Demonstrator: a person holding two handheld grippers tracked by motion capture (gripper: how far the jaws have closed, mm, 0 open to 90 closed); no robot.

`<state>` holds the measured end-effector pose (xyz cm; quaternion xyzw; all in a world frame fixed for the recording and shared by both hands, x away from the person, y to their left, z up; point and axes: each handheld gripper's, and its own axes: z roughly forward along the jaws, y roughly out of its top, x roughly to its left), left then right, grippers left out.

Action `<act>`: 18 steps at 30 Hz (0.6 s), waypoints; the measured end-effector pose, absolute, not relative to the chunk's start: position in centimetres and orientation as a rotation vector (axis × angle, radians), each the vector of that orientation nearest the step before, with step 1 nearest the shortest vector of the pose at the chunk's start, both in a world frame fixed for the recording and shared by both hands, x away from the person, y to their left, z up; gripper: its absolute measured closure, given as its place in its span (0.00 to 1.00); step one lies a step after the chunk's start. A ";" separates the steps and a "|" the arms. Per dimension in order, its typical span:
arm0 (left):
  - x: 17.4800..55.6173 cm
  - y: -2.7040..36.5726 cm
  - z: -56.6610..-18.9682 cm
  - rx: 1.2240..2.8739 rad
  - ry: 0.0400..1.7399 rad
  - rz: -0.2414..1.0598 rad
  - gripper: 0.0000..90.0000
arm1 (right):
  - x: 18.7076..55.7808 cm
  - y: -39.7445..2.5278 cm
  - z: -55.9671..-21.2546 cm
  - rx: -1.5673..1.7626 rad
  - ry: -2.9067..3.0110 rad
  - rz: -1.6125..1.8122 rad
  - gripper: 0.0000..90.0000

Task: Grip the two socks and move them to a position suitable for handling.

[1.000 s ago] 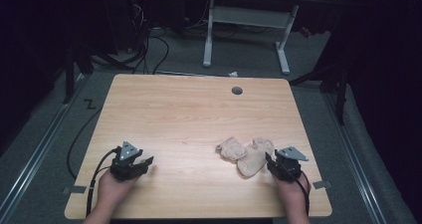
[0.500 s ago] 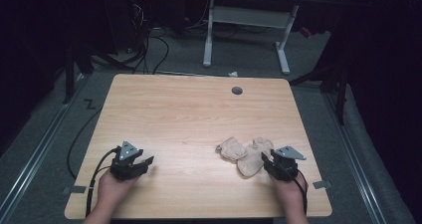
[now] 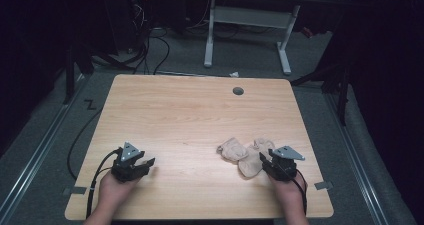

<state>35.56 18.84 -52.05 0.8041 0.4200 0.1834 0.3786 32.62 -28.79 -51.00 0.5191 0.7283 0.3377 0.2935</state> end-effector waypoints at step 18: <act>35.5 18.8 -52.4 2.068 1.068 0.466 0.54 | 33.7 -25.0 -50.4 1.279 2.025 0.945 0.67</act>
